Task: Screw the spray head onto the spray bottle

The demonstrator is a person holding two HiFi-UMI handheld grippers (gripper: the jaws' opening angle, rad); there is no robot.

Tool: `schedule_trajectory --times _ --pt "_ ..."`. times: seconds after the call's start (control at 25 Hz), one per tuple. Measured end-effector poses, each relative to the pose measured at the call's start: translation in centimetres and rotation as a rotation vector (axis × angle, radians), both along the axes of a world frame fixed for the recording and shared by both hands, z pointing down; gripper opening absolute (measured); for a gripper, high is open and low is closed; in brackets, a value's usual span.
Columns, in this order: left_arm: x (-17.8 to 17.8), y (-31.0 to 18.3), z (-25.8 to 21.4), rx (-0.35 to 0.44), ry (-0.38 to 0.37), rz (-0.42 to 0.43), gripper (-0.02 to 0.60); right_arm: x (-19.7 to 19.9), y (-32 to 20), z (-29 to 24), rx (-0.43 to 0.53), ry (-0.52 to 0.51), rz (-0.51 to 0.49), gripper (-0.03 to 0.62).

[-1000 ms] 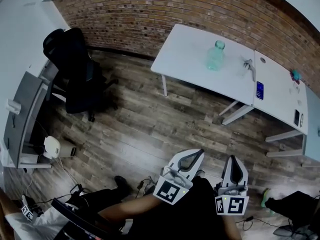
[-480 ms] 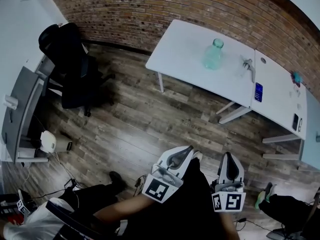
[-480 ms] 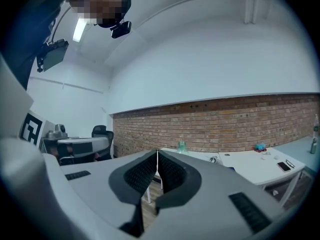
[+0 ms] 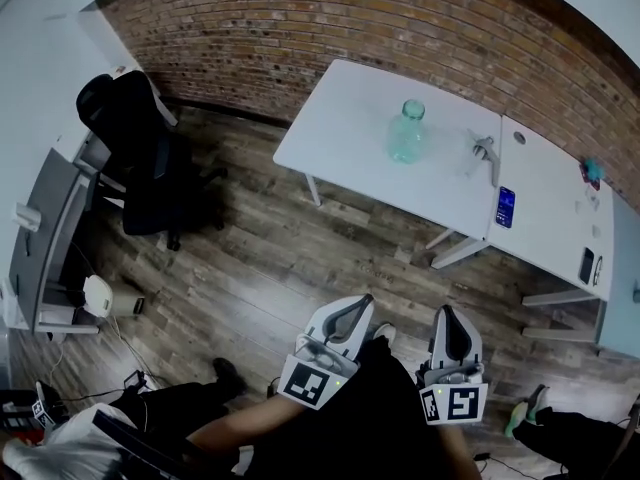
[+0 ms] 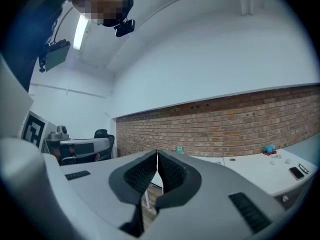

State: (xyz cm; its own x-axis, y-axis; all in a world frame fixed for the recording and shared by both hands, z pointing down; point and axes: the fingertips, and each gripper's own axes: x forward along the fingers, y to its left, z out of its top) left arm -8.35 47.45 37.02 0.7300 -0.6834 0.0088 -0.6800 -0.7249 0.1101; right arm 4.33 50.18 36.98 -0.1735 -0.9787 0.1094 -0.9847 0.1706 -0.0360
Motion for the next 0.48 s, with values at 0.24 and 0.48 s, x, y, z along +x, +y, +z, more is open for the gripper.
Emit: schedule_trajectory --times 0.24,0.48 --pt "4.5 -2.9 -0.3 0.014 -0.011 -0.018 -0.002 4.9 -2.9 -0.3 0.013 -0.011 -0.007 0.008" --pt "8.1 -4.7 0.6 -0.030 -0.048 -0.062 -0.002 8.7 -4.7 0.5 -0.004 -0.016 -0.031 0.009"
